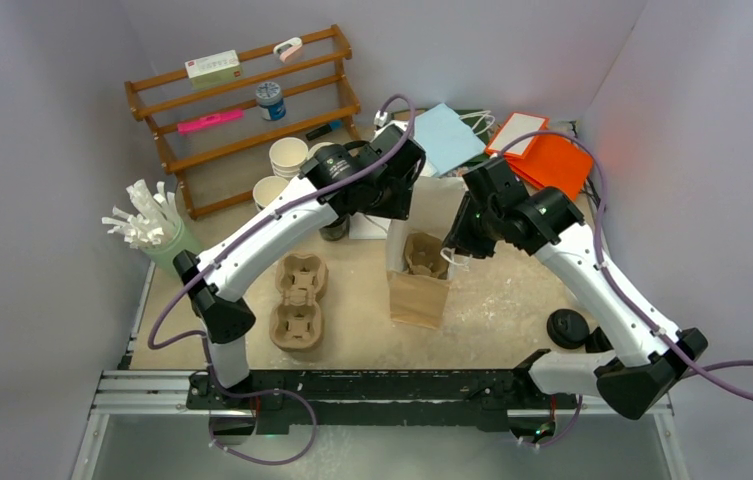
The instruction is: Pack the takeout coffee
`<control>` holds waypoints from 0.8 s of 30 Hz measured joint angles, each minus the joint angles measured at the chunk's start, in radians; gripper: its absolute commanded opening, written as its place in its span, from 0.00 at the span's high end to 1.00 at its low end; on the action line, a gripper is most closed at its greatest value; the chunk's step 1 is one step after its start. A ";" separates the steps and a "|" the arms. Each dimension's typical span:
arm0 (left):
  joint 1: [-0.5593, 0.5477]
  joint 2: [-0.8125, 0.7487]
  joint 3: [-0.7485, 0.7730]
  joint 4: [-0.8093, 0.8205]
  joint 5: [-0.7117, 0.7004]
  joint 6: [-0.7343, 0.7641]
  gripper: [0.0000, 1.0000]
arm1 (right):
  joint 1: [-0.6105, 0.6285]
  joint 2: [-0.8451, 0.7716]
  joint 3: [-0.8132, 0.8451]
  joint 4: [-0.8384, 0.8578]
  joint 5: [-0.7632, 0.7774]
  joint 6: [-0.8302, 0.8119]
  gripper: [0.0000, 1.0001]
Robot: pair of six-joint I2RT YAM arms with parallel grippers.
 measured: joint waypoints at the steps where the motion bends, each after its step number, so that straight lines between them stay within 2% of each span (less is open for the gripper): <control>1: 0.007 0.004 -0.002 0.000 0.001 0.004 0.54 | 0.000 -0.002 -0.003 0.002 0.000 0.000 0.66; 3: 0.016 0.005 -0.015 0.005 0.005 0.009 0.57 | 0.000 -0.004 -0.006 0.001 0.002 -0.002 0.63; 5: 0.023 0.006 -0.038 0.013 0.012 0.018 0.63 | 0.000 -0.004 -0.005 -0.001 0.011 -0.007 0.56; 7: 0.024 0.006 -0.062 0.020 0.023 0.027 0.73 | 0.000 -0.004 -0.001 -0.015 0.030 -0.015 0.46; 9: 0.023 0.006 -0.076 0.023 0.028 0.041 0.88 | 0.000 -0.004 0.016 -0.043 0.048 -0.023 0.42; 11: 0.023 0.008 -0.078 0.024 0.029 0.055 0.98 | 0.000 -0.004 0.052 -0.073 0.070 -0.034 0.38; 14: 0.023 0.008 -0.075 0.026 0.027 0.077 1.00 | 0.000 -0.004 0.128 -0.111 0.094 -0.052 0.27; 16: 0.023 0.008 -0.068 0.023 0.027 0.079 1.00 | 0.000 -0.004 0.179 -0.126 0.098 -0.069 0.25; 19: 0.023 0.009 -0.035 0.007 0.035 0.077 1.00 | 0.000 0.012 0.298 -0.150 0.087 -0.113 0.30; 22: 0.023 0.009 -0.014 -0.001 0.045 0.072 1.00 | 0.000 0.092 0.517 -0.179 0.071 -0.153 0.46; 24: 0.023 0.008 -0.012 -0.007 0.053 0.062 1.00 | 0.000 0.143 0.621 -0.175 0.047 -0.162 0.63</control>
